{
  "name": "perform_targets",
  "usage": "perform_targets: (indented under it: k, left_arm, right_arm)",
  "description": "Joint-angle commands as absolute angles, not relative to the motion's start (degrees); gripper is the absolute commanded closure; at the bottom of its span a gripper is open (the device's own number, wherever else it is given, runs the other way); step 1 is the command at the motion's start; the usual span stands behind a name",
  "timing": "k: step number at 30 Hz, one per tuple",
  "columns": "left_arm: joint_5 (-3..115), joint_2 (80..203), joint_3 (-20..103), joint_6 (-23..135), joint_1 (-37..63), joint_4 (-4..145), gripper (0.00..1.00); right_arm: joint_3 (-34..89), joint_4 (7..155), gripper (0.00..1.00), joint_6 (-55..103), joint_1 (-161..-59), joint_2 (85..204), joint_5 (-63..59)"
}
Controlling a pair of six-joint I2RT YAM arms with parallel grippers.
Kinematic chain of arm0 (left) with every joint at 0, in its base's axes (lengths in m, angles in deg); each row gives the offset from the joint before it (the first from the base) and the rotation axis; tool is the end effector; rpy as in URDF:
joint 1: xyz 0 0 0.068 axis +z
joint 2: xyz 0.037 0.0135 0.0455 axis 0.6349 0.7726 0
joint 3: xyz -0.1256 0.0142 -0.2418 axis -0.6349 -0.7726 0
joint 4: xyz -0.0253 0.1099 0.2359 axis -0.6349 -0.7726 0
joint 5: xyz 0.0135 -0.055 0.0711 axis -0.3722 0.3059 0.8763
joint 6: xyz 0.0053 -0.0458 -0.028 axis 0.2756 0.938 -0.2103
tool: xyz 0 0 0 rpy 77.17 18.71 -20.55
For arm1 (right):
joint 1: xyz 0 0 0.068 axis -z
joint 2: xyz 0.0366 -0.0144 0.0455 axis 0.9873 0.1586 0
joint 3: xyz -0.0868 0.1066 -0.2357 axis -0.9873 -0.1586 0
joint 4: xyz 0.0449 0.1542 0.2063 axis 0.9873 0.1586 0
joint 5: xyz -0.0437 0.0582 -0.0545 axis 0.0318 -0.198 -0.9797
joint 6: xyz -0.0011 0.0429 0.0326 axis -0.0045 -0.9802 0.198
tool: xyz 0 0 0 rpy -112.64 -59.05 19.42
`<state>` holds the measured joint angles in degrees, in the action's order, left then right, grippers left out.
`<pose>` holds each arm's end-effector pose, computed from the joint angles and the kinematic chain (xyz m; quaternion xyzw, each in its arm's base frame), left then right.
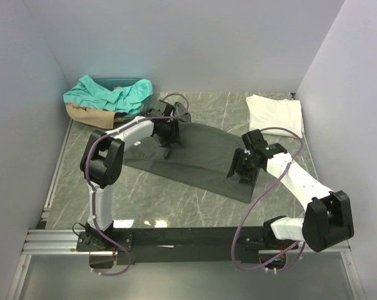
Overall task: Fold and stack the t-shirts
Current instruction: Fold the tshirt
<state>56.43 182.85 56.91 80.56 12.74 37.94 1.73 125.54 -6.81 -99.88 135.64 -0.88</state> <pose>0.3887 -0.2004 0.1897 -0.0608 0.9602 -0.1930 0.1926 0.2165 0.0800 0.2255 0.1448 0.9682 0.1535 0.1346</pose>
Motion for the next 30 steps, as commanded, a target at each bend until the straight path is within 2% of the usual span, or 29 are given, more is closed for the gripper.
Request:
perform_targets:
  k: [1,6,12,25,30]
  left_arm:
    - [57.3,180.4,59.5,79.7,12.9,37.2,0.41]
    - [60.2,175.9,58.4,79.2,14.4,36.5,0.4]
    - [61.7,171.2,49.3,79.5,20.3,39.9,0.39]
    - [63.9,175.8,38.9,83.3,23.3,48.1,0.36]
    - [68.0,172.6,31.3,87.0,23.3,49.5,0.36]
  right_arm:
    - [2.5,123.3,0.38,-6.7,-100.6,136.9,-0.6]
    - [4.4,121.5,0.38,-5.5,-101.4,139.6,-0.5]
    - [6.9,118.4,0.38,-3.4,-101.9,145.7,-0.6]
    - [6.6,112.8,0.4,-2.3,-104.3,157.1,-2.6]
    - [3.3,112.9,0.41,-2.9,-105.7,157.7,-3.1]
